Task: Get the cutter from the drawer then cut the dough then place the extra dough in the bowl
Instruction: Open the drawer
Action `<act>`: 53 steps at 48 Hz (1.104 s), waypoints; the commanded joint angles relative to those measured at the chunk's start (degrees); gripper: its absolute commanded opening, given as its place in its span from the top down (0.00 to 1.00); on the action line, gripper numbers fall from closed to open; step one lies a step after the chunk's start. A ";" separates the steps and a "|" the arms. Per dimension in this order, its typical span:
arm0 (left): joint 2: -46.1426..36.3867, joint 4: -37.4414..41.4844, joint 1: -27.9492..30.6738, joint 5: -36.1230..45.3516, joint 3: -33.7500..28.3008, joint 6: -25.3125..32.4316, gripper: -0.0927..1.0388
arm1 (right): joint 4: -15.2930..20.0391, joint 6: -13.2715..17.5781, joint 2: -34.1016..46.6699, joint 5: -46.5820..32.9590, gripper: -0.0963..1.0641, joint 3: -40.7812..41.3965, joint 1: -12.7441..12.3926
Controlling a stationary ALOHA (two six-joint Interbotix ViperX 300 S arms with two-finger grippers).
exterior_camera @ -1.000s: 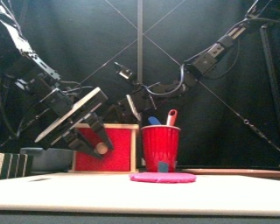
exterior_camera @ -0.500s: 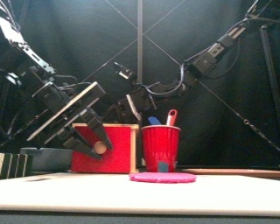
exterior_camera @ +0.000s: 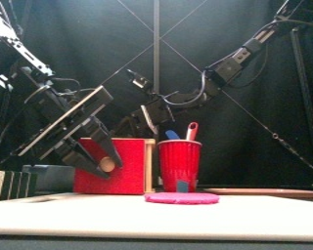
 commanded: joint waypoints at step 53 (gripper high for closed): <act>0.35 -0.18 -3.25 3.08 -1.23 0.09 0.41 | 0.09 0.00 0.88 2.55 0.89 0.00 -0.18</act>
